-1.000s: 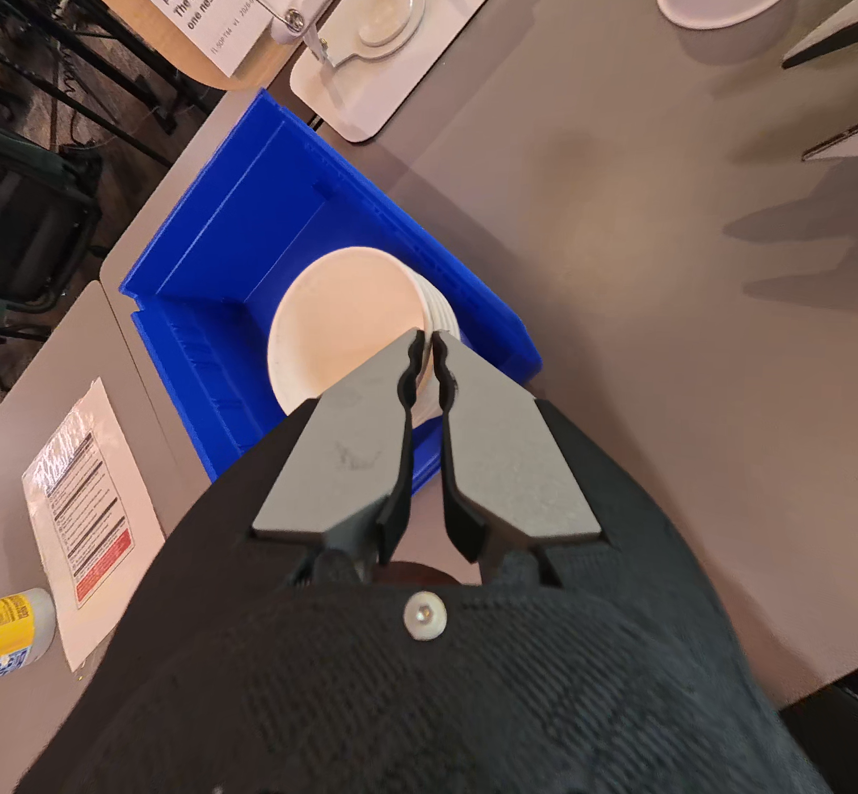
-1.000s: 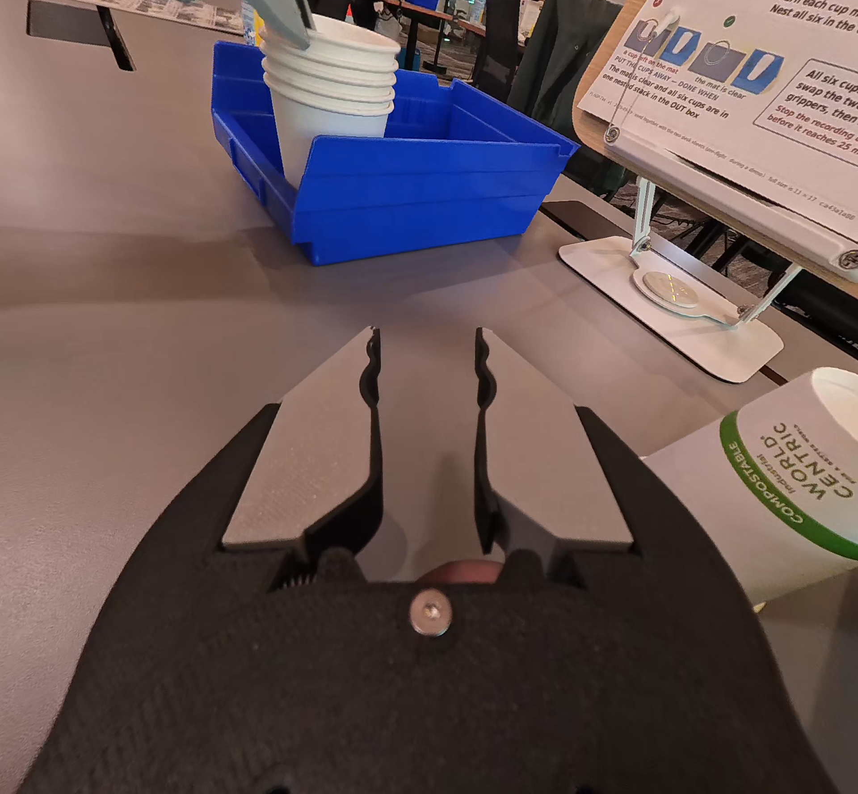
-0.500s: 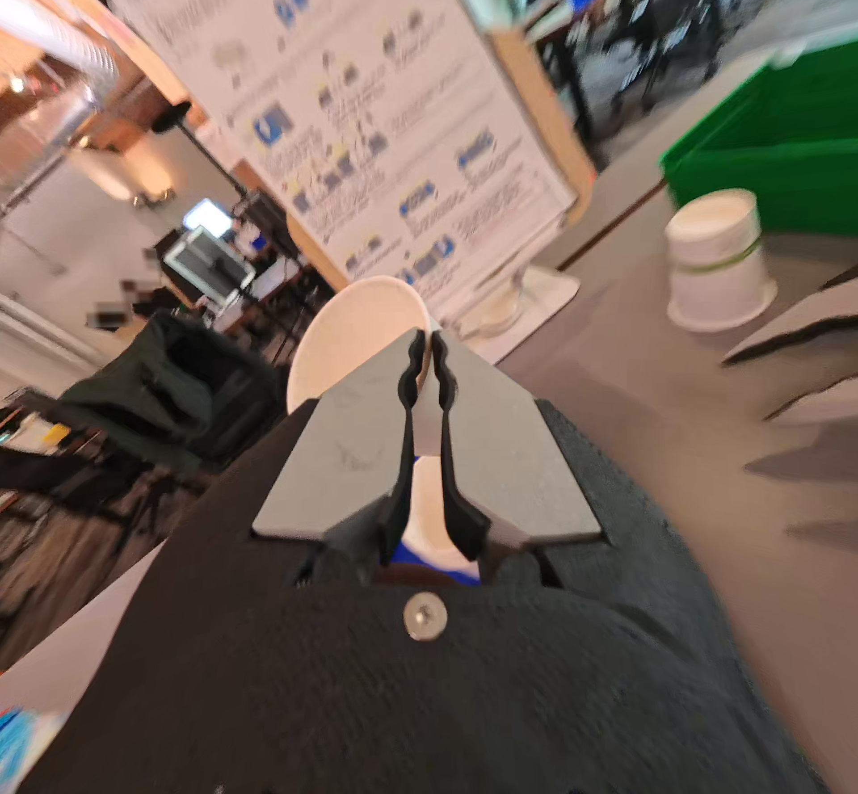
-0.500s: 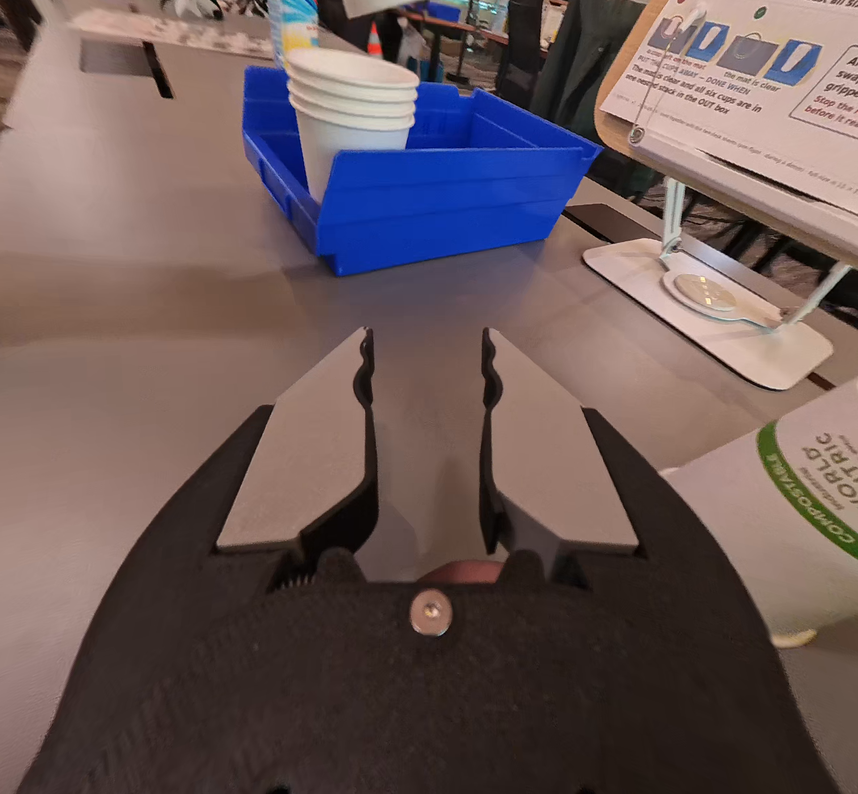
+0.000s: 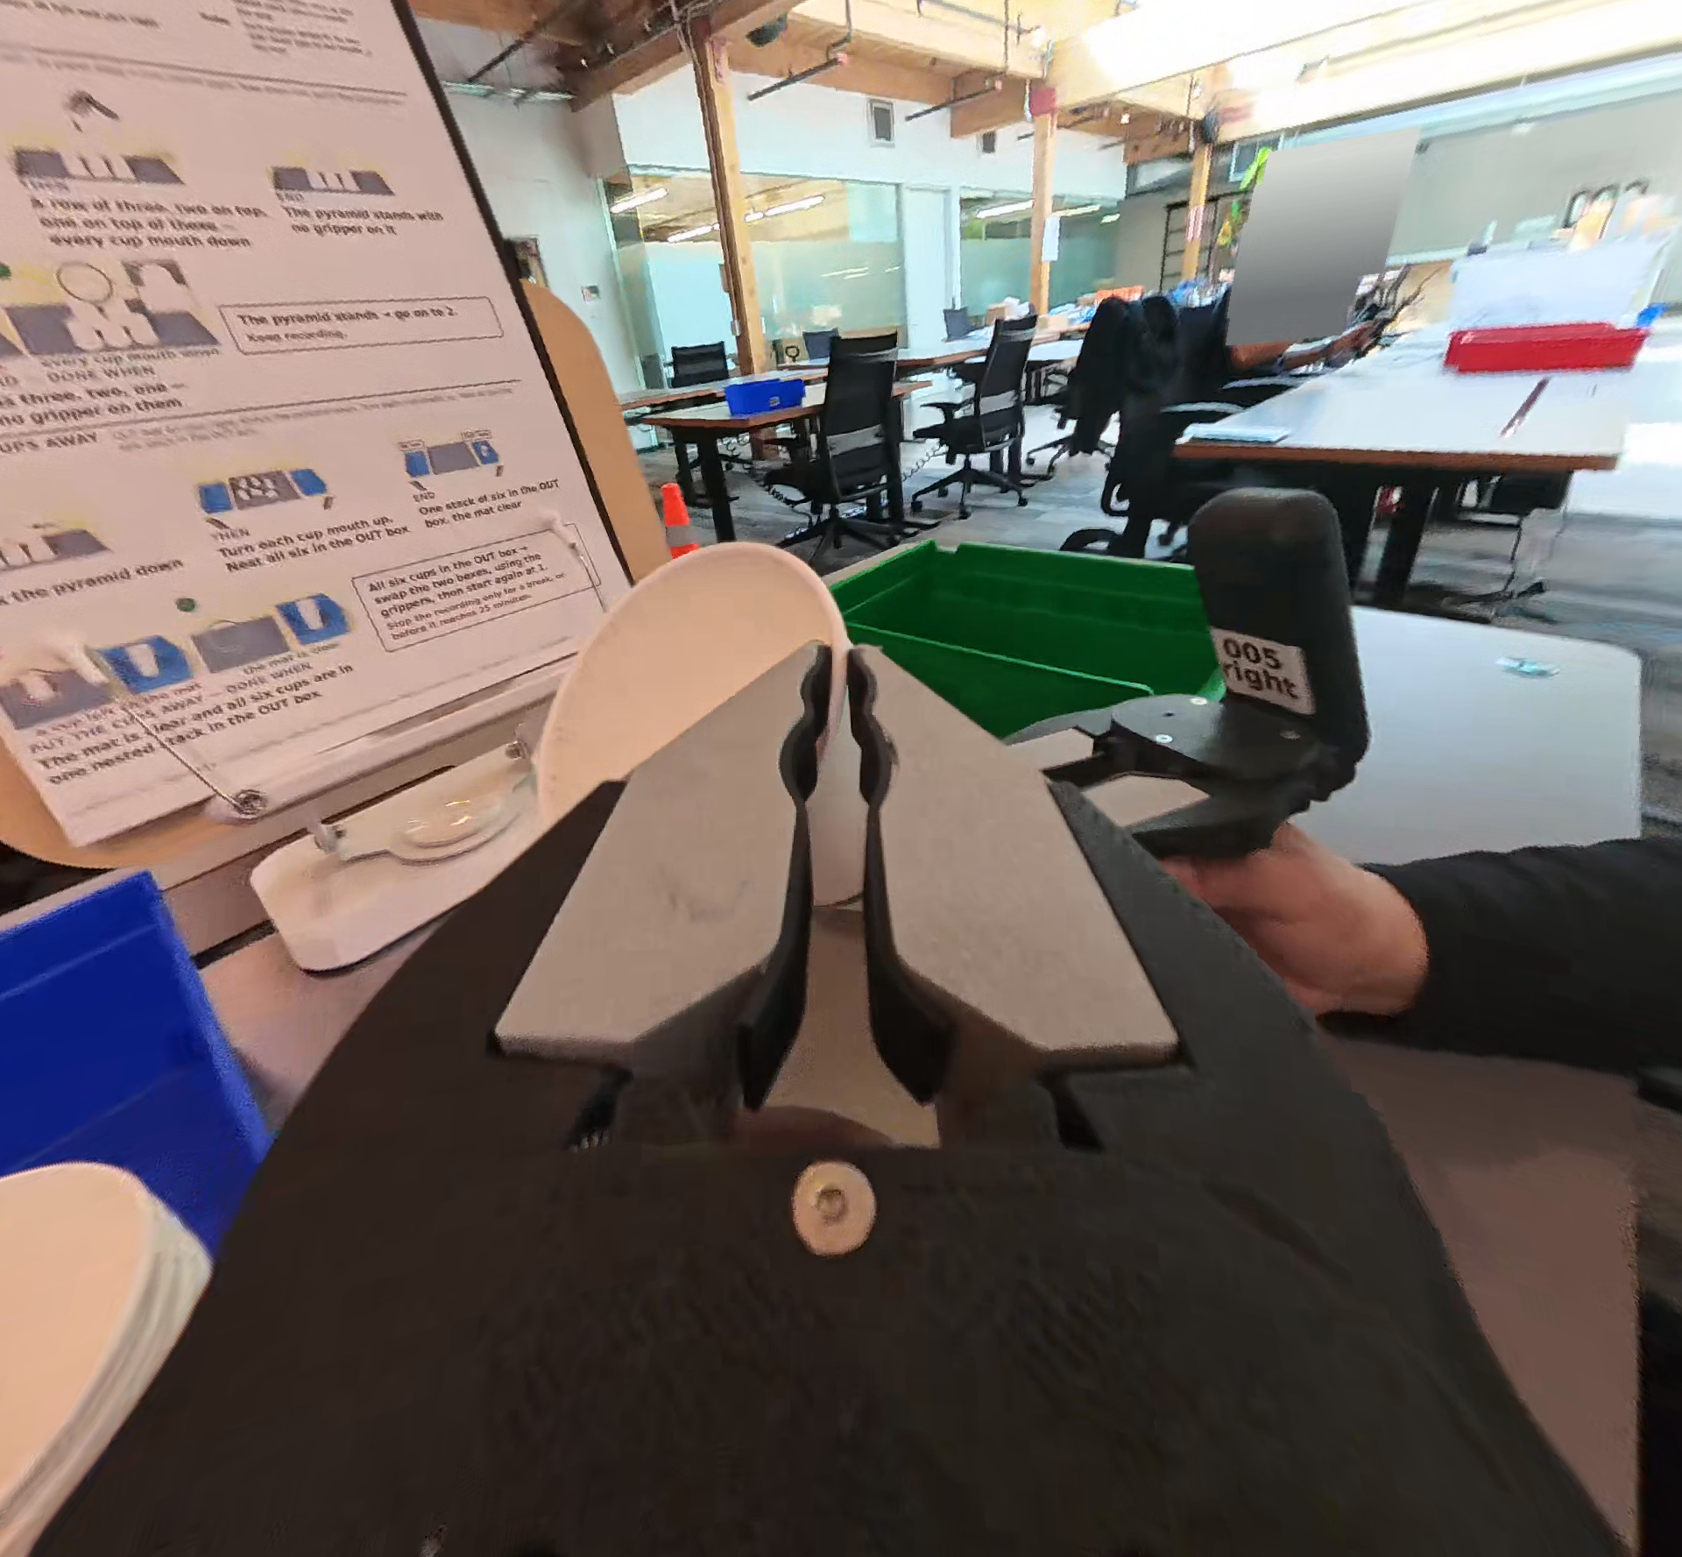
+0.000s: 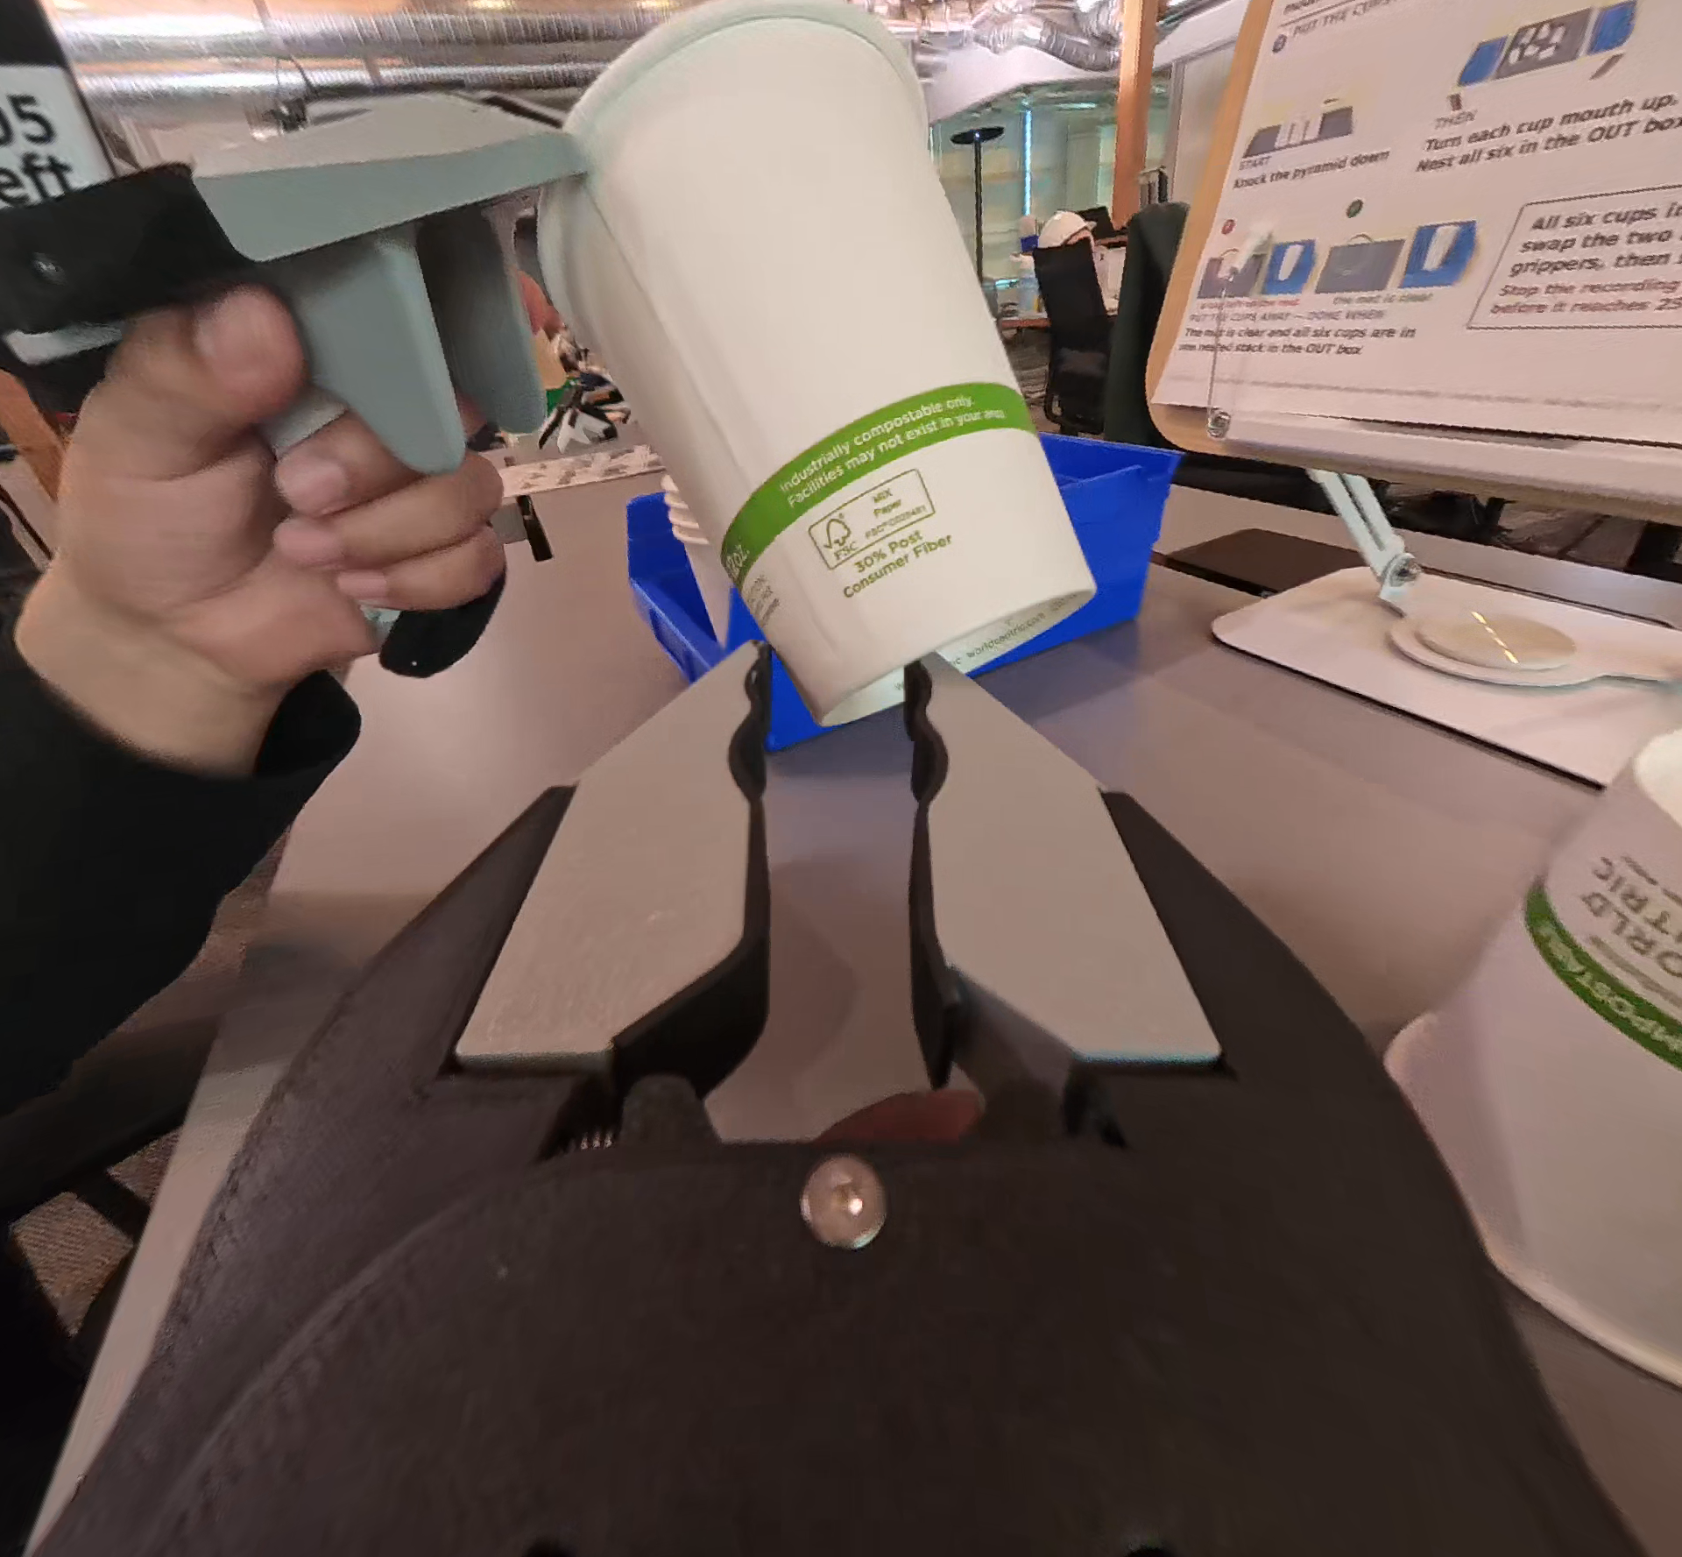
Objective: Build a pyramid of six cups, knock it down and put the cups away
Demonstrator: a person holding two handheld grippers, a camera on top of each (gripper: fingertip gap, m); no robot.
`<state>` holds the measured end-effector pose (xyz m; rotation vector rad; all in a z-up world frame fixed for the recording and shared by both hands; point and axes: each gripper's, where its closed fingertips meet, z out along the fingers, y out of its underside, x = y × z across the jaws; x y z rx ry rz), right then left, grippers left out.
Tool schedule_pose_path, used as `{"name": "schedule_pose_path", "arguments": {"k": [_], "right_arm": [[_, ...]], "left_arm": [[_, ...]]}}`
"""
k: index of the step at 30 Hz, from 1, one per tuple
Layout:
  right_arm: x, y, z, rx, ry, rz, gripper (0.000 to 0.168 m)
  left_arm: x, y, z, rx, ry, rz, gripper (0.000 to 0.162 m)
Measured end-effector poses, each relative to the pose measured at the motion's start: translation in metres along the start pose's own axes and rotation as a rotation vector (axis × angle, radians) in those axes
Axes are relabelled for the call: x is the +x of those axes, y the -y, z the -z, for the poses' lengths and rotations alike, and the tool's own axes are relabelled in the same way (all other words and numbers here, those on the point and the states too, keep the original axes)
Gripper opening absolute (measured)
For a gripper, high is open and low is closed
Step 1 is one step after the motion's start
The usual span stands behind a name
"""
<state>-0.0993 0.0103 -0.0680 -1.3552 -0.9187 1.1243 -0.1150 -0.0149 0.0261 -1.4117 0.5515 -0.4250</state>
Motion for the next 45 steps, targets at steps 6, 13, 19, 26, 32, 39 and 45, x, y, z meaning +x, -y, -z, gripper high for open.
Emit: {"name": "schedule_pose_path", "arguments": {"k": [6, 13, 19, 26, 32, 39, 45], "right_arm": [[0.023, 0.004, 0.011, -0.037, -0.123, 0.107, 0.021], [0.053, 0.005, 0.024, -0.128, -0.276, 0.247, 0.01], [0.051, -0.003, 0.021, -0.193, -0.257, 0.305, 0.002], [0.056, -0.005, 0.021, -0.271, -0.371, 0.51, 0.002], [0.069, -0.017, 0.018, -0.381, -0.438, 0.602, 0.002], [0.08, -0.016, 0.012, -0.342, -0.504, 0.595, 0.004], [0.074, -0.021, 0.004, -0.304, -0.415, 0.45, 0.028]], "left_arm": [[-0.034, -0.027, -0.004, 0.0, 0.096, 0.069, 0.002], [-0.057, -0.085, -0.024, -0.147, 0.123, 0.145, 0.004], [-0.068, -0.146, -0.035, -0.319, 0.132, 0.167, 0.001], [-0.06, -0.181, -0.045, -0.482, 0.173, -0.018, 0.0], [-0.042, -0.191, -0.056, -0.495, 0.115, 0.011, 0.014], [-0.042, -0.191, -0.057, -0.497, 0.126, -0.01, 0.017], [-0.042, -0.194, -0.059, -0.512, 0.119, 0.0, 0.02]]}}
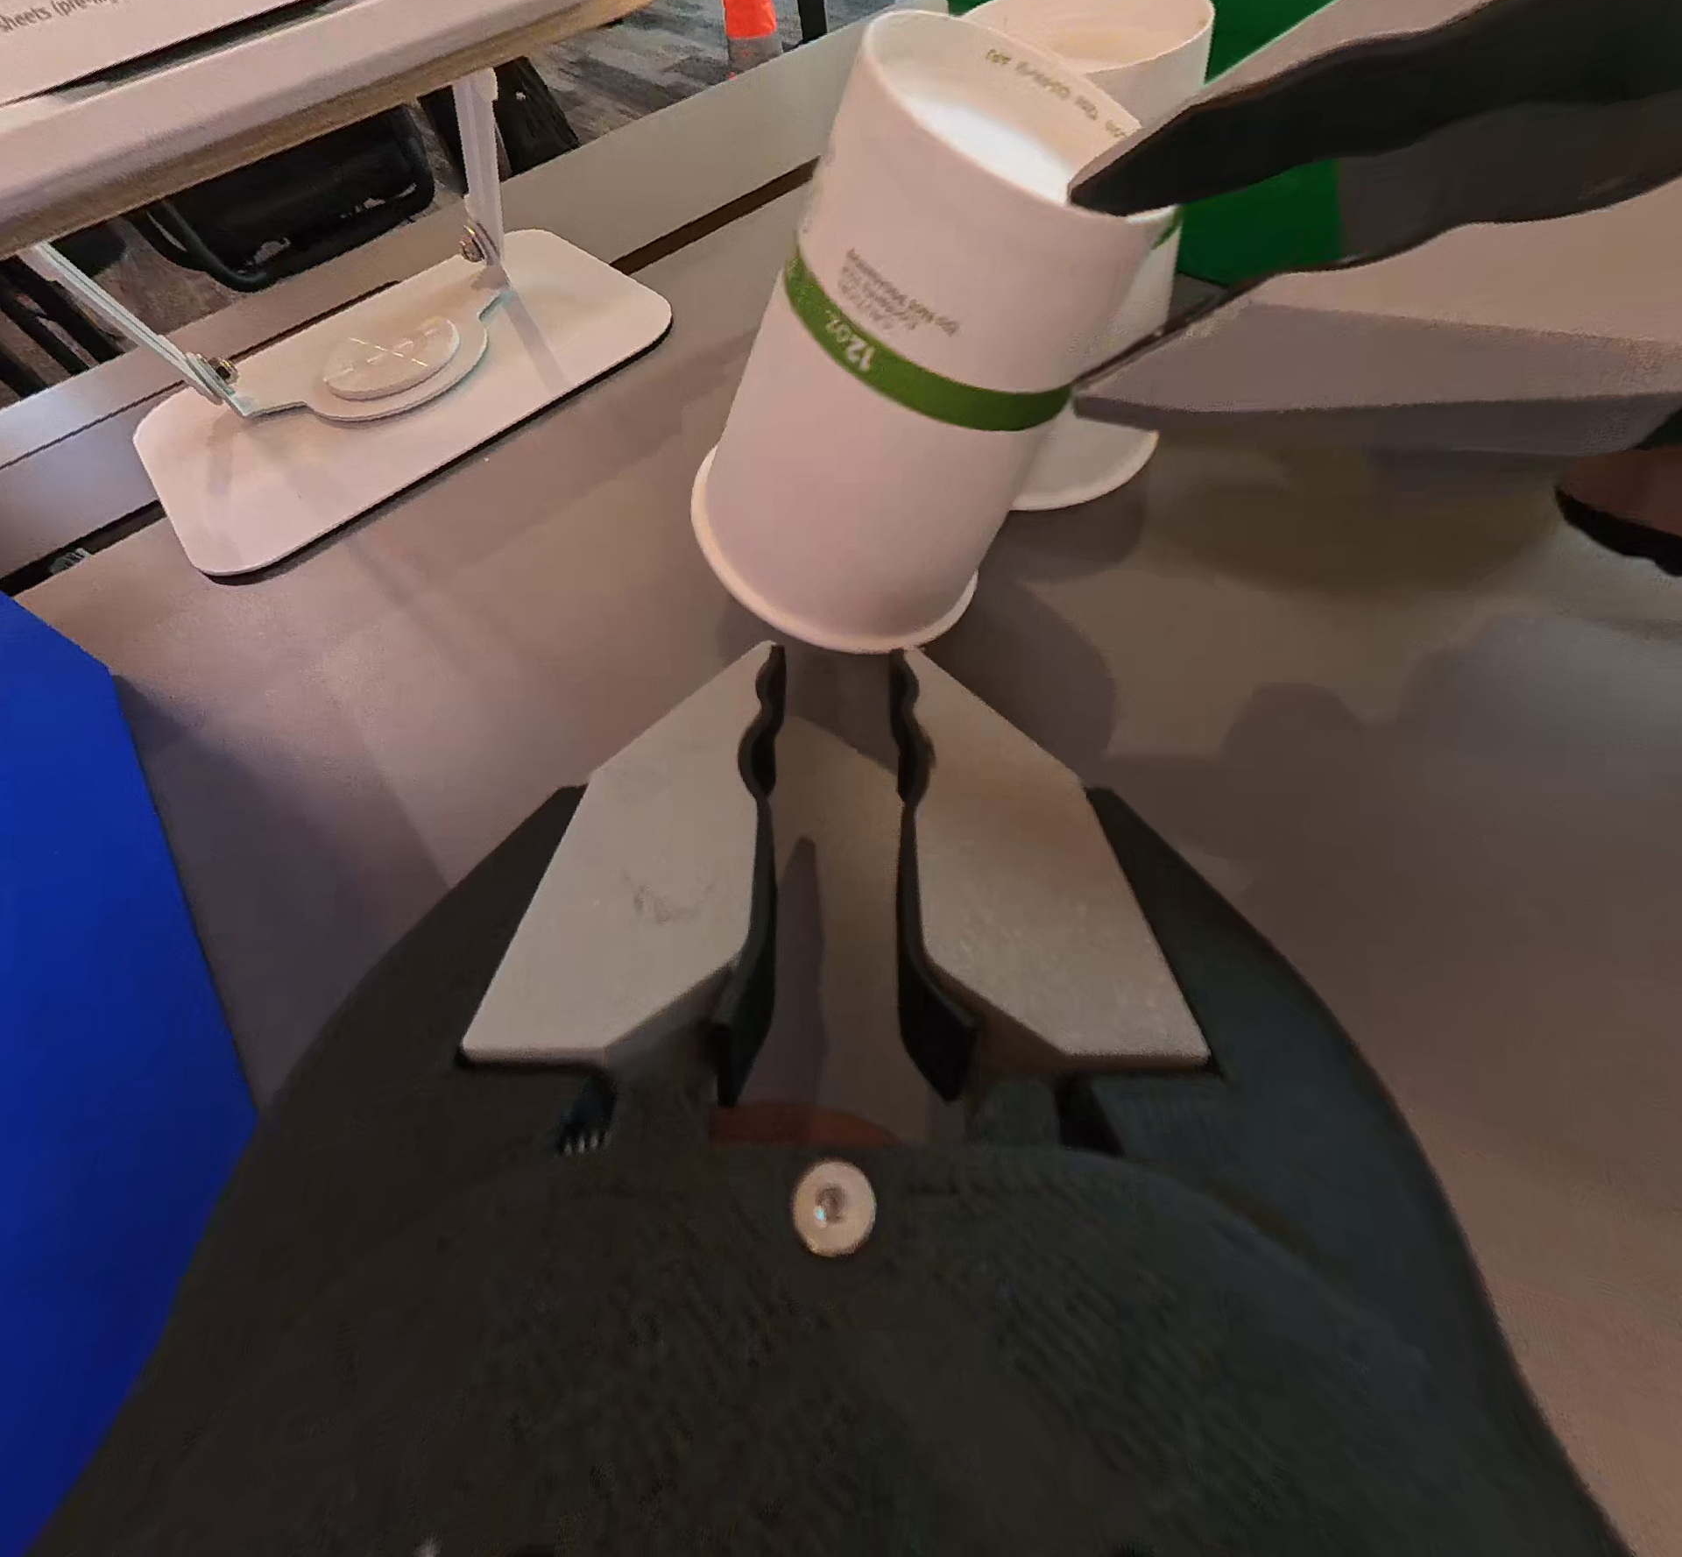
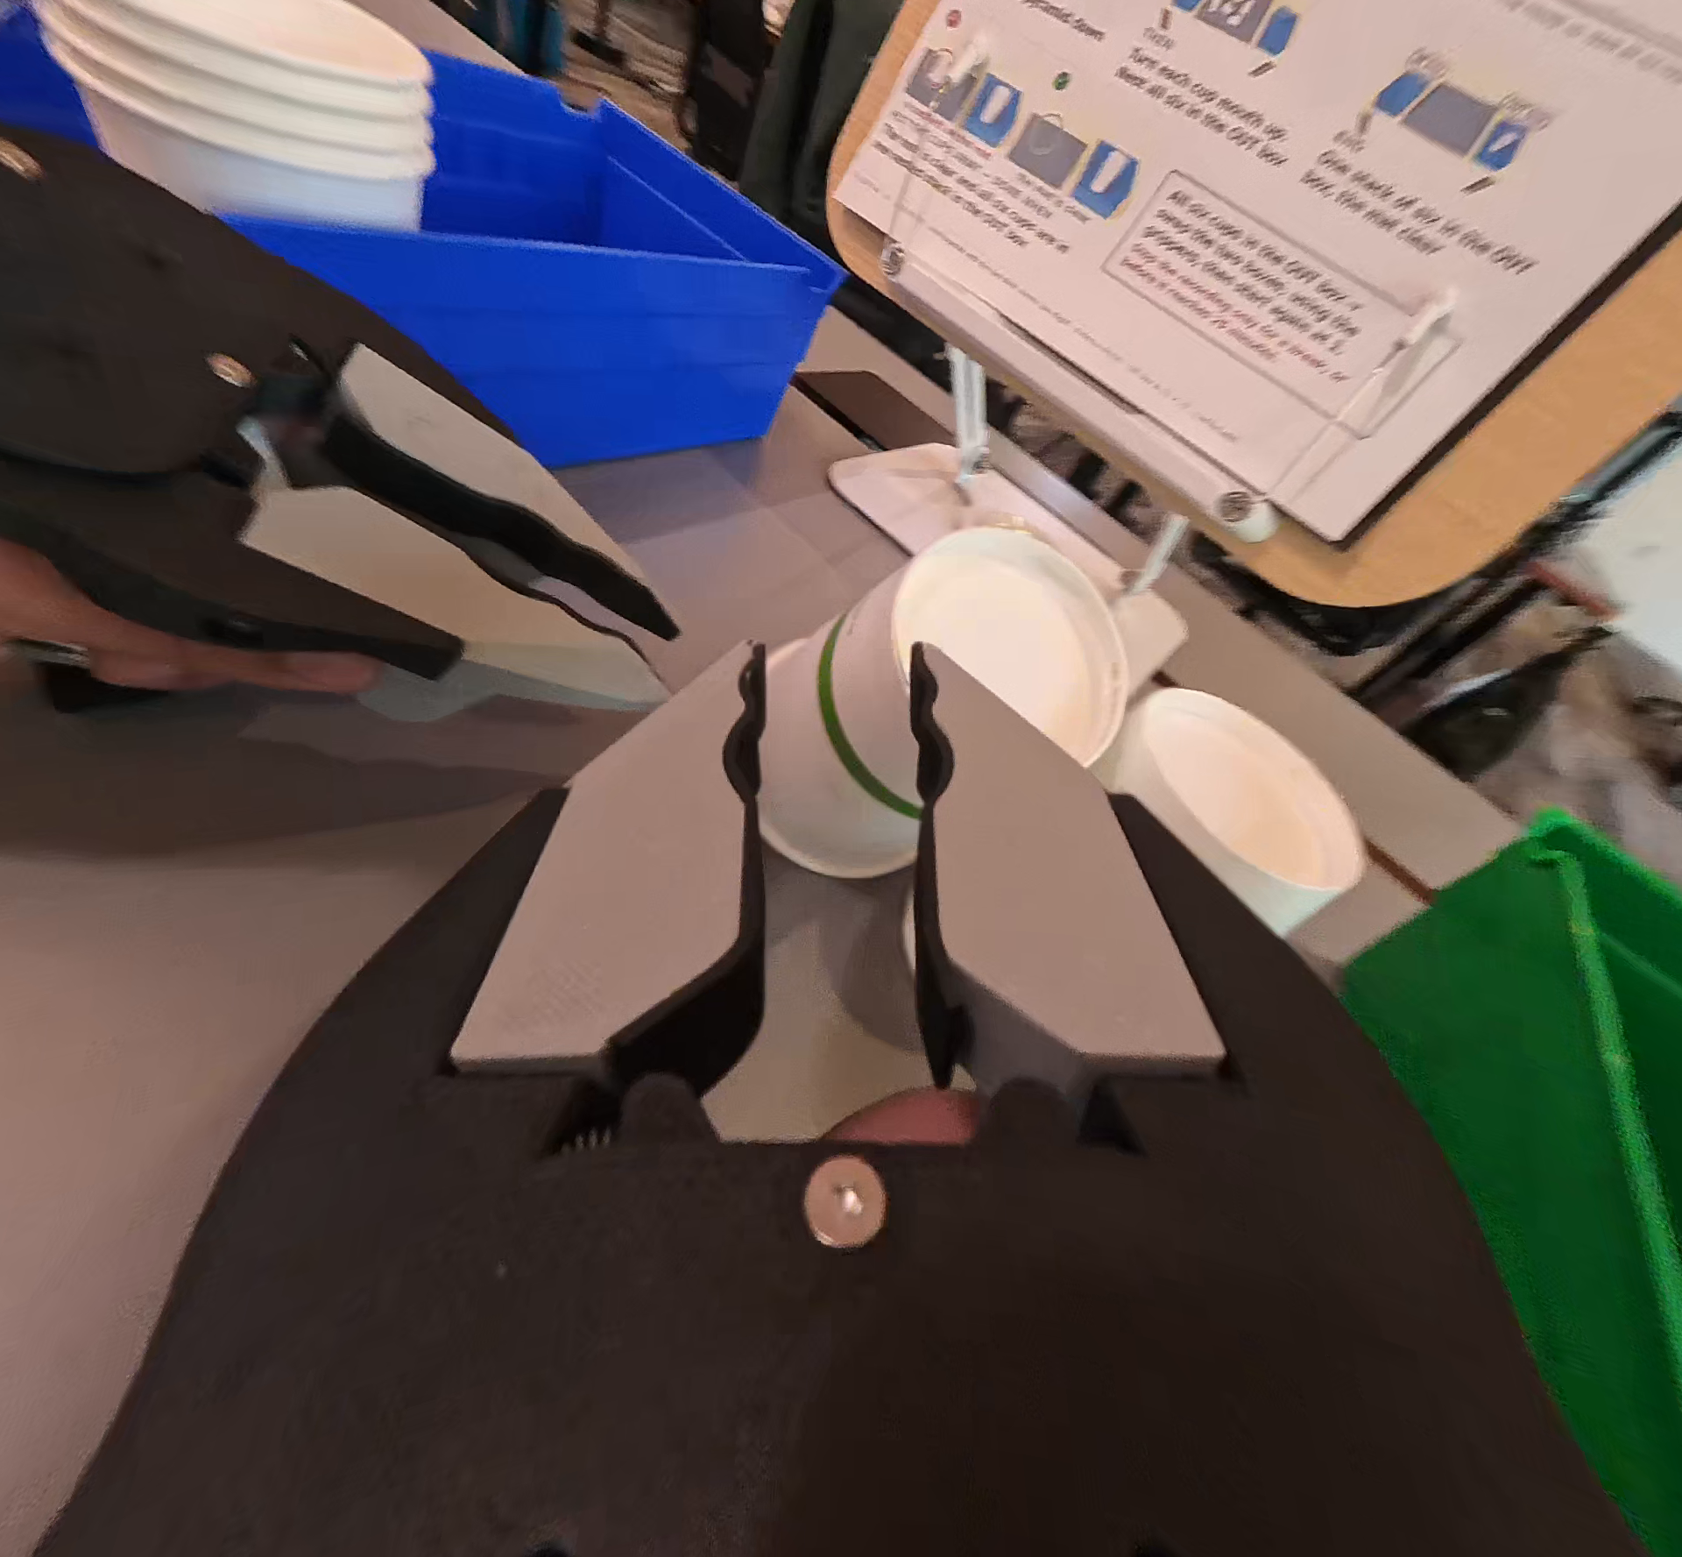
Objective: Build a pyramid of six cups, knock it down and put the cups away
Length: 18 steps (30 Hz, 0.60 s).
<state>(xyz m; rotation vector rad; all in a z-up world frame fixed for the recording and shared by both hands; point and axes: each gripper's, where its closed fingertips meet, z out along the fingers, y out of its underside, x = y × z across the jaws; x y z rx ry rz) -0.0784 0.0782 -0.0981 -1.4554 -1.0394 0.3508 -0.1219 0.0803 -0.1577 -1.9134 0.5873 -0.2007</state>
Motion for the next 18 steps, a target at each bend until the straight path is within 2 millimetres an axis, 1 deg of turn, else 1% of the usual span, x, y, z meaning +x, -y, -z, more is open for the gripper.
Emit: {"name": "schedule_pose_path", "arguments": {"k": [3, 6, 8, 12, 15, 18], "right_arm": [[-0.008, 0.003, -0.001, 0.02, 0.095, -0.106, 0.032], [-0.001, 0.004, 0.001, 0.027, 0.078, -0.12, 0.04], [0.007, 0.009, 0.006, 0.049, 0.049, -0.124, 0.04], [0.028, 0.016, 0.019, 0.055, -0.033, -0.108, 0.04], [0.053, 0.01, 0.027, 0.012, -0.148, -0.069, 0.036], [0.074, 0.004, 0.034, -0.017, -0.23, -0.084, 0.032]], "left_arm": [[0.002, -0.001, -0.001, -0.008, 0.004, -0.023, 0.02], [0.004, -0.002, -0.002, -0.019, 0.008, -0.045, 0.02], [0.004, -0.002, -0.002, -0.02, 0.011, -0.051, 0.02], [0.003, -0.002, -0.002, -0.018, 0.015, -0.046, 0.02], [-0.002, -0.001, -0.002, -0.015, 0.038, -0.035, 0.02], [-0.011, 0.0, 0.0, -0.005, 0.094, -0.04, 0.02]]}}
